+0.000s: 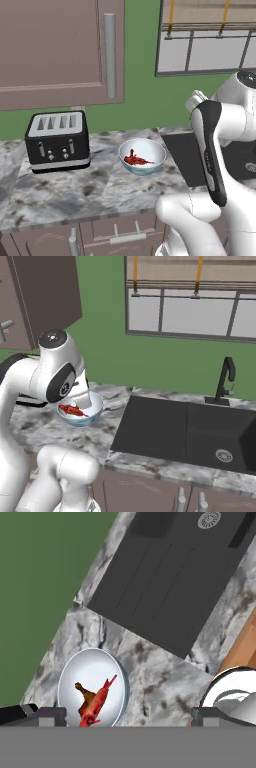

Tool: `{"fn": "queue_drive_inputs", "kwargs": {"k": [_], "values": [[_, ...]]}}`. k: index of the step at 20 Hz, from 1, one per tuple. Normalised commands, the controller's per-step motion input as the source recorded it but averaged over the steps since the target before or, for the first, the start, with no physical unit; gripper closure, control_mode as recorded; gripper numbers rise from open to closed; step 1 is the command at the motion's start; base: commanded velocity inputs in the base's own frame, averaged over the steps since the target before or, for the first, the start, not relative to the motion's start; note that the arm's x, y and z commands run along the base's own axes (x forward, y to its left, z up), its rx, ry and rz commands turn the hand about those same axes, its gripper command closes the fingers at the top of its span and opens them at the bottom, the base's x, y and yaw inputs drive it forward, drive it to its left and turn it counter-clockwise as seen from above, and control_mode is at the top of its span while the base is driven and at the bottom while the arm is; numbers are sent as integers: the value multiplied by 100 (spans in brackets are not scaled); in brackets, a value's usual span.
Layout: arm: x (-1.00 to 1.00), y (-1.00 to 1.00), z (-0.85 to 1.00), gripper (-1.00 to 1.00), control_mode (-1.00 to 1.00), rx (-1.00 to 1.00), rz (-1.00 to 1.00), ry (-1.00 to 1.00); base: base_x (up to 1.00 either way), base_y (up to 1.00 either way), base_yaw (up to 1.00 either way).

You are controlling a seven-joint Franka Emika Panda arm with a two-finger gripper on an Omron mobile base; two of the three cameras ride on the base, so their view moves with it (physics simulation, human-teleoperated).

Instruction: Place the bowl with the bell pepper and lemon on the top shelf of the fridge. Place the bowl with the fish and chicken drumstick on the second highest shelf of the fridge.

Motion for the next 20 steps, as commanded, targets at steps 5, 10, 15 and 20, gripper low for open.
{"fn": "queue_drive_inputs", "kwargs": {"k": [5,10,15,20], "values": [[25,1,-69,-100,-100,0,26,12,0,0,0],[22,11,-64,-100,-100,-3,30,1,0,0,0],[38,32,-71,-100,-100,-12,23,0,0,0,0],[39,19,-48,-100,-100,-10,11,1,0,0,0]]}}
